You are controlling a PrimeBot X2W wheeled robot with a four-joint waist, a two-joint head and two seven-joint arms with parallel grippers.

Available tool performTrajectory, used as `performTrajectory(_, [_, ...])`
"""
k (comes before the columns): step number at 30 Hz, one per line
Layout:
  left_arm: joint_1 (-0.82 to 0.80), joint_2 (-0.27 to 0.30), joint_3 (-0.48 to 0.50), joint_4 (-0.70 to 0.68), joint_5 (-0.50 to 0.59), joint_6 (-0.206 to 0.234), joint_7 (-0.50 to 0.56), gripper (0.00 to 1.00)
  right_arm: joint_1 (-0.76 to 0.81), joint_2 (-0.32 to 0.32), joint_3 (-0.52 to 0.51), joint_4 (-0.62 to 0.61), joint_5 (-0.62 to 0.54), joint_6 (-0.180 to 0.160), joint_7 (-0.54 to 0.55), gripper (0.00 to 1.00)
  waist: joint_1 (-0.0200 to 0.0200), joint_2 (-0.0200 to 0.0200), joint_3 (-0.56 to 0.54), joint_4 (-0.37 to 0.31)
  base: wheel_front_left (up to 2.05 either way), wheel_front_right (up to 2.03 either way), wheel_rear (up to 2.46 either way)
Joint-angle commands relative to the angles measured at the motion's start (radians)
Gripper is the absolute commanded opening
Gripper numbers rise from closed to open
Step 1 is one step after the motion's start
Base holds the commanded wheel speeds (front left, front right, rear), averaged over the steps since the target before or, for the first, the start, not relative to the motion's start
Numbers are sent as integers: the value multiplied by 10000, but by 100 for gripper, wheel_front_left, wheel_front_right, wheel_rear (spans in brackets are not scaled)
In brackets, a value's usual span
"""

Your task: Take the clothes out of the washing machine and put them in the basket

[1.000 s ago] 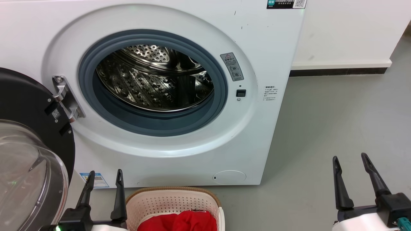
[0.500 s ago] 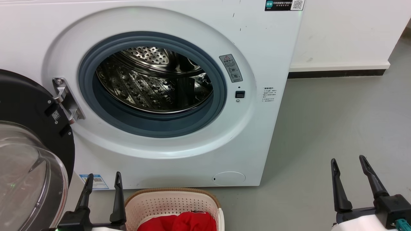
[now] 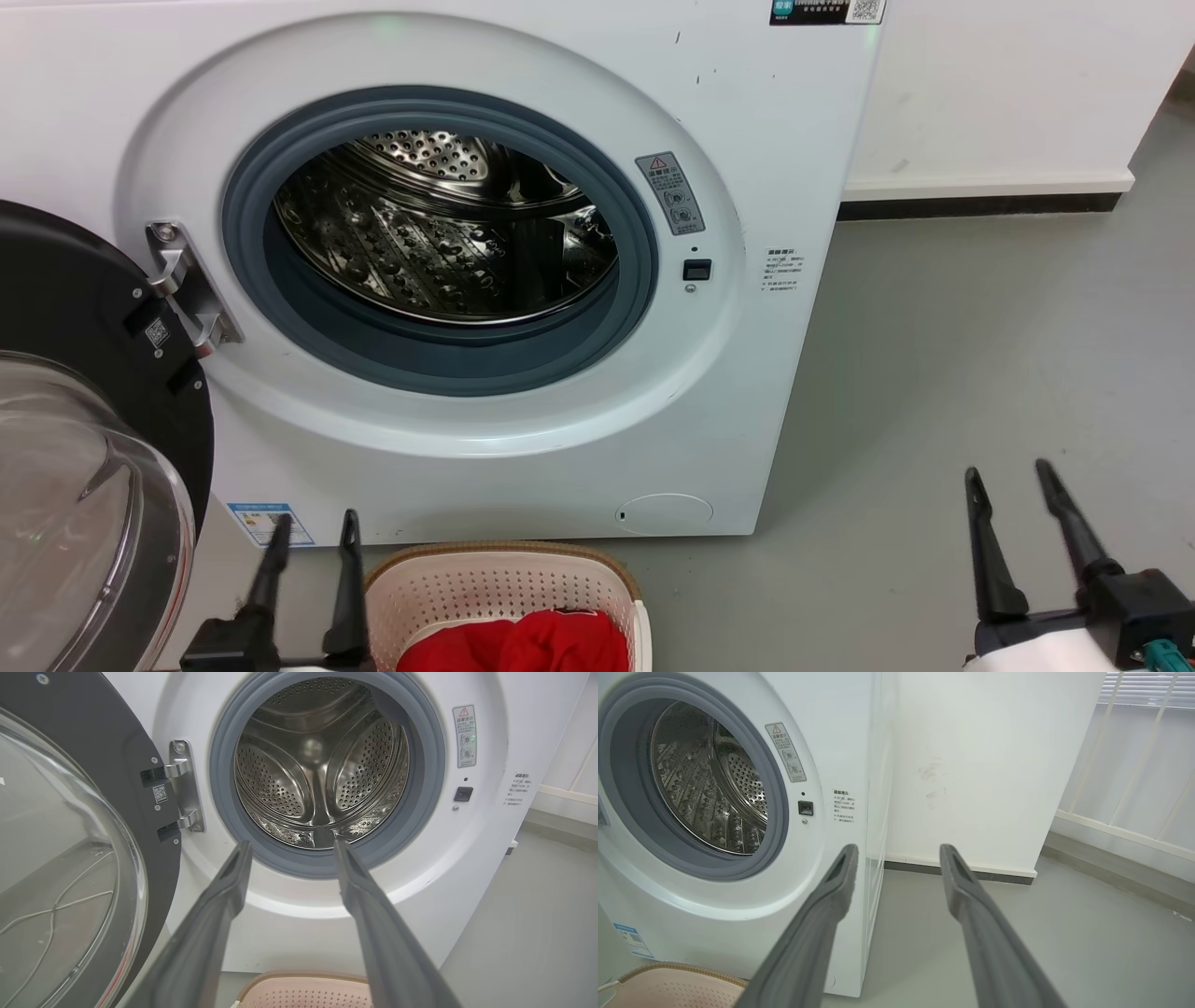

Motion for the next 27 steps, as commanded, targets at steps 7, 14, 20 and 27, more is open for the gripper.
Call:
performTrajectory(7, [-125, -17, 81, 561, -814, -52, 325, 0, -22, -1, 27, 442, 957, 0, 198, 0, 0, -1, 13, 15, 0, 0, 0])
performTrajectory(14, [-338, -17, 116, 692, -2231, -136, 645, 0, -248, -50, 36, 650, 2547, -1, 514, 0, 0, -1, 33, 40, 0, 0, 0])
performTrajectory(20, [-508, -16, 143, 799, -3353, -206, 894, 0, -427, -80, 42, 810, 3800, -1, 764, 0, 0, -1, 50, 62, 0, 0, 0])
performTrajectory(27, [-679, -16, 181, 912, -4398, -269, 1140, 0, -587, -101, 42, 955, 4962, -2, 998, 0, 0, -1, 68, 84, 0, 0, 0])
